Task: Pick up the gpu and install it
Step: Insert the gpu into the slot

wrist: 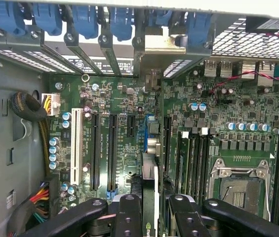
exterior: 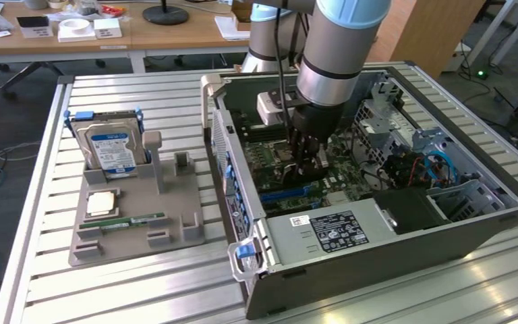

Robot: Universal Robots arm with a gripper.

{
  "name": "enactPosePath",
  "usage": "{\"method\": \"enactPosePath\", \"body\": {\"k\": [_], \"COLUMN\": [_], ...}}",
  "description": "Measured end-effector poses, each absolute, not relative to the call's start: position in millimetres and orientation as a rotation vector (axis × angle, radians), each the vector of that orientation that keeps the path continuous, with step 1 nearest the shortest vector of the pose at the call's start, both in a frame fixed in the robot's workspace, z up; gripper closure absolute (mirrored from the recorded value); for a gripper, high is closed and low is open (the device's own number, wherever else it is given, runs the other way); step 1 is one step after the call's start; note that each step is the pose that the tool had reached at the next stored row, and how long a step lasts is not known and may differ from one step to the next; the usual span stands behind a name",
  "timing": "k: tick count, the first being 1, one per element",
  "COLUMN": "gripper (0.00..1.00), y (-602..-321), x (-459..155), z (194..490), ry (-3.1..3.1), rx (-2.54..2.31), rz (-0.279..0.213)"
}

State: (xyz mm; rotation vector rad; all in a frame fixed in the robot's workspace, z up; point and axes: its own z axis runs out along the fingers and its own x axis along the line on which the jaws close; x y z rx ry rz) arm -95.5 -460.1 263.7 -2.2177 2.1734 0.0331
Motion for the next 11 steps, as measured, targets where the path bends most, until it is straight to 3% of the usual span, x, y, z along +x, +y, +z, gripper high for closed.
{"method": "enactPosePath", "body": {"k": [11], "gripper": [0.74], "y": [-460.1], "x": [-98.5], "z": [263.7], "ry": [2.174], "rx": [-2.218], "rz": [0.032]}}
